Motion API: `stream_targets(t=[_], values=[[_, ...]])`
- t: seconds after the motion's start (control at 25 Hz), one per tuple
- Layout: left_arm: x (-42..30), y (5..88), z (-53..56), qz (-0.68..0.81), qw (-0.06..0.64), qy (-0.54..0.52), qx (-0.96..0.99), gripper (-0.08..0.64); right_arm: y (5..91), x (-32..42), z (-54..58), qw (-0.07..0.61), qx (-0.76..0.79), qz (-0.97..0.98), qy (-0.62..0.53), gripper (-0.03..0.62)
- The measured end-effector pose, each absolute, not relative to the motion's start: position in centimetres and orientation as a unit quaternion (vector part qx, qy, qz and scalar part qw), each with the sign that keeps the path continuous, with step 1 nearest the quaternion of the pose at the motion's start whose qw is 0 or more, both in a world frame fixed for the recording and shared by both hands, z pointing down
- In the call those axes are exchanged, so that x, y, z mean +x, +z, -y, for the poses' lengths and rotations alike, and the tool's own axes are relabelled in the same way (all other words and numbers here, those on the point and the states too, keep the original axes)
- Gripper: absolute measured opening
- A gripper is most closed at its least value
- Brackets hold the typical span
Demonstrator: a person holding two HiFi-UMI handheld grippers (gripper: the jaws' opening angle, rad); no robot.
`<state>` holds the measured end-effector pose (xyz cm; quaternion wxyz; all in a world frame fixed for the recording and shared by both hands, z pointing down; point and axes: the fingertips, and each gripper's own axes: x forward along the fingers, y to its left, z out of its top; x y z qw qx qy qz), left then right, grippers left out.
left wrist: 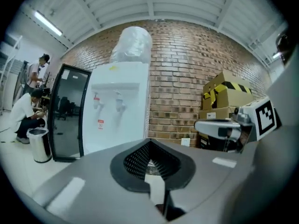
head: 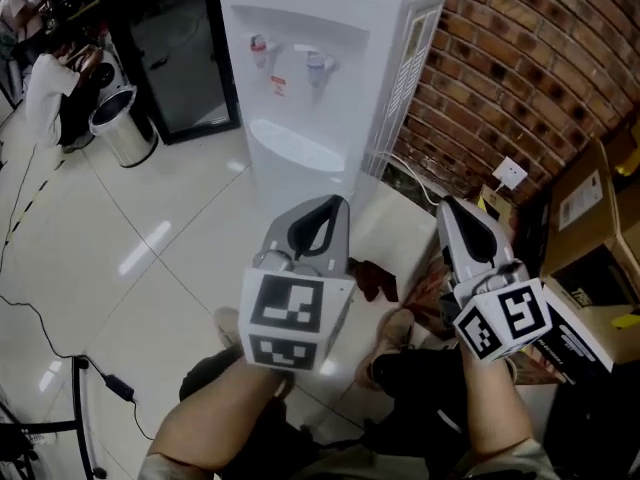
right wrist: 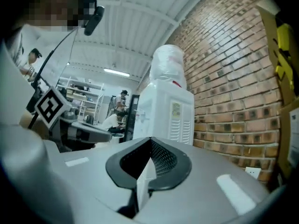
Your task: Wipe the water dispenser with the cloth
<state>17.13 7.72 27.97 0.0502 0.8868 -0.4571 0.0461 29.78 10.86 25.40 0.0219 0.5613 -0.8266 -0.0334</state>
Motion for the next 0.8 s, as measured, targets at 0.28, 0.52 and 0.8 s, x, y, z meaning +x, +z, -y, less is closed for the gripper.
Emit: stream_targets(t=[0.28,0.52,0.8], values=[[14.5,26.9,-8.9,0.485,0.025,0.038,0.873,0.000,26.4,30.1,-11.2,0.006,0.556,0.831,0.005,0.011],[16.1,25.5,-9.5,0.480,-0.009,0.026,0.877,0.000,23.3,30.3,-12.7,-0.044,0.548,0.835,0.013,0.011],[15.9,26.3,-8.8,0.482,-0.007,0.038,0.875,0.000,24.7,29.3,-11.9,-0.019,0.537,0.843,0.015,0.011]])
